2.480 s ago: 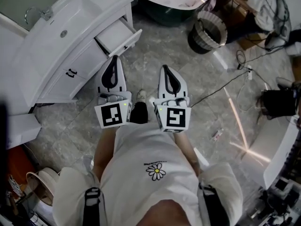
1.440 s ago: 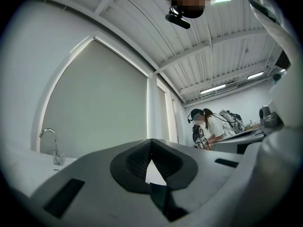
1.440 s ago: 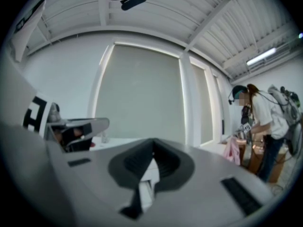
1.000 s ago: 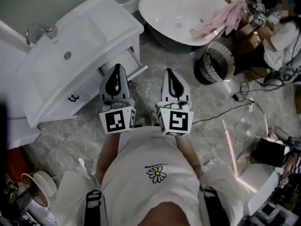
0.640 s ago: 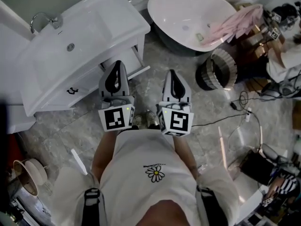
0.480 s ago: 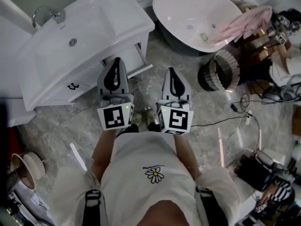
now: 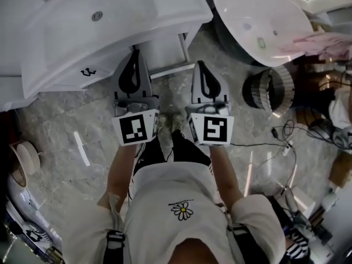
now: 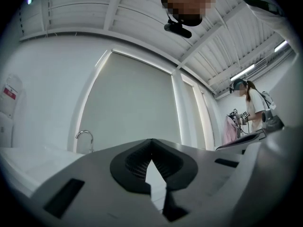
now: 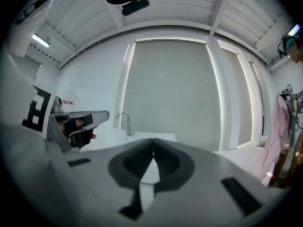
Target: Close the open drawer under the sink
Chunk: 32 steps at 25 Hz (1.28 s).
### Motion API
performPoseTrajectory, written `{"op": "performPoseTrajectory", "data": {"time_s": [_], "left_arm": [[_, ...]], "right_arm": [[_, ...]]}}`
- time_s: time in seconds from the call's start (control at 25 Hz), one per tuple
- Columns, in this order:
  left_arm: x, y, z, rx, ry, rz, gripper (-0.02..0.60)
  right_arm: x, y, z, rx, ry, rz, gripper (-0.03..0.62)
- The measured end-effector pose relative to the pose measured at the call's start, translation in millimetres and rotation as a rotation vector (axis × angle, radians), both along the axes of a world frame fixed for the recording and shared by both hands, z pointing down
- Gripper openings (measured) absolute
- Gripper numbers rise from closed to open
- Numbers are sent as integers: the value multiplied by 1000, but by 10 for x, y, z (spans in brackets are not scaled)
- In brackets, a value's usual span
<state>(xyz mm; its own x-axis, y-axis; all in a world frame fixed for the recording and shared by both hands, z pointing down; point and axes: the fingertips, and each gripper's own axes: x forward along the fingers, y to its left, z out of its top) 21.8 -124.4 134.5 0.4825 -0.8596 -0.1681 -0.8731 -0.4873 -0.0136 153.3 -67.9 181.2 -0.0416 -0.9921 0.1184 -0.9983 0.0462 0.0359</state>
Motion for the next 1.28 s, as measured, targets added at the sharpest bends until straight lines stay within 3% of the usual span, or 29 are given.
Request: {"op": "performPoseTrajectory", "data": {"time_s": [0.32,0.48,0.84,1.28], "left_arm": [[-528,-245,793,-35,1,-169,21],[-713,-217,1286,-95,19,-249,20],[-865,-112,2185,-156,19,-315,21],[-807,138,3268,-237,-10,-317,21]], "right_arm": [[-470,-458,563,25,-6,-169,29],[-633,-502,960,-24,-21,-221,29],[-848,-460,1893,-97,-4,-270,29],[-841,-256,2928,-152,-13,-274,29]]}}
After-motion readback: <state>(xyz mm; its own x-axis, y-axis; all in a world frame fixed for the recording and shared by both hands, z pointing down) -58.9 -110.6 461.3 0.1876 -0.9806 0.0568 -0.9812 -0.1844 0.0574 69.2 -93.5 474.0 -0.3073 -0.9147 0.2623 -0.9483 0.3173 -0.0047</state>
